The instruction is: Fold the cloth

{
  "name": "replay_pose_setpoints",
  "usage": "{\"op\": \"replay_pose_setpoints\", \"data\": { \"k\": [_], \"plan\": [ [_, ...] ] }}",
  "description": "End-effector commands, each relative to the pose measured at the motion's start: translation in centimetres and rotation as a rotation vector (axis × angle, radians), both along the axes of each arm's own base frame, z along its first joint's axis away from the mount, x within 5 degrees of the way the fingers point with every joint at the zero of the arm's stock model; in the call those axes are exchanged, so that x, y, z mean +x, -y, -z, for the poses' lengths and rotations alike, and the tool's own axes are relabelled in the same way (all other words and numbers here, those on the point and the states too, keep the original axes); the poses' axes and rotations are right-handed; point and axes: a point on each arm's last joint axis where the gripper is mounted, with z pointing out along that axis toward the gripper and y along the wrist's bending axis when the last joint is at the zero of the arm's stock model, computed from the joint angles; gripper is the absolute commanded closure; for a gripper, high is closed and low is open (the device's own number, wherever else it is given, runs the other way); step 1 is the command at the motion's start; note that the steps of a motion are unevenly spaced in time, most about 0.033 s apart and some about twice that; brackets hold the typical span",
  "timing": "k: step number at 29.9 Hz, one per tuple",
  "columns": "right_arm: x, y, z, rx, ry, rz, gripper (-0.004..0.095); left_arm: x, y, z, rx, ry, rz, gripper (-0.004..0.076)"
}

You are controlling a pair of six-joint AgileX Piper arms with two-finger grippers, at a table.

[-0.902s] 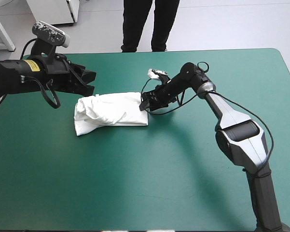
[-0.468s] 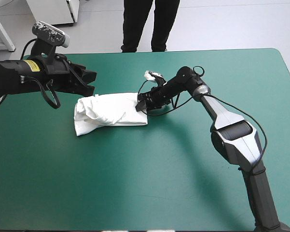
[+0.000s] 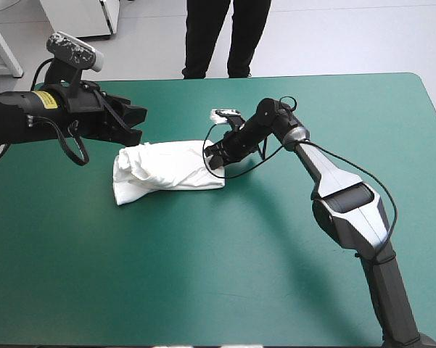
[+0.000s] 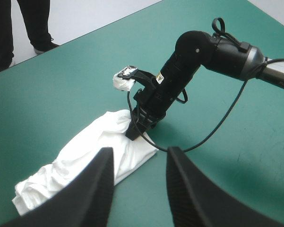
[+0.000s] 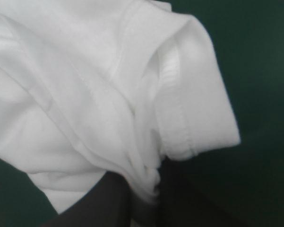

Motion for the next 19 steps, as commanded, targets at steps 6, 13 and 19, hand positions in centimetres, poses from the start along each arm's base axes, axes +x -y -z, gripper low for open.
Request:
{"op": "replay_pose_setpoints", "data": {
  "k": [6,13,19],
  "plan": [
    [1.5,10.8,-6.8,-0.243,0.159,0.166,0.0909,-2.2,-0.3,-1.4,-0.037,0.028,0.032,0.0449],
    [-0.3,20.6,-8.5,-0.358,0.112,0.339,0.0909,-2.2,-0.2,-1.4,-0.035,0.030,0.036,0.0449],
    [-4.0,27.9,-9.3,-0.418,0.042,0.475,0.0909,-2.2,-0.2,-1.4,-0.037,0.029,0.037,0.0449]
  ]
}}
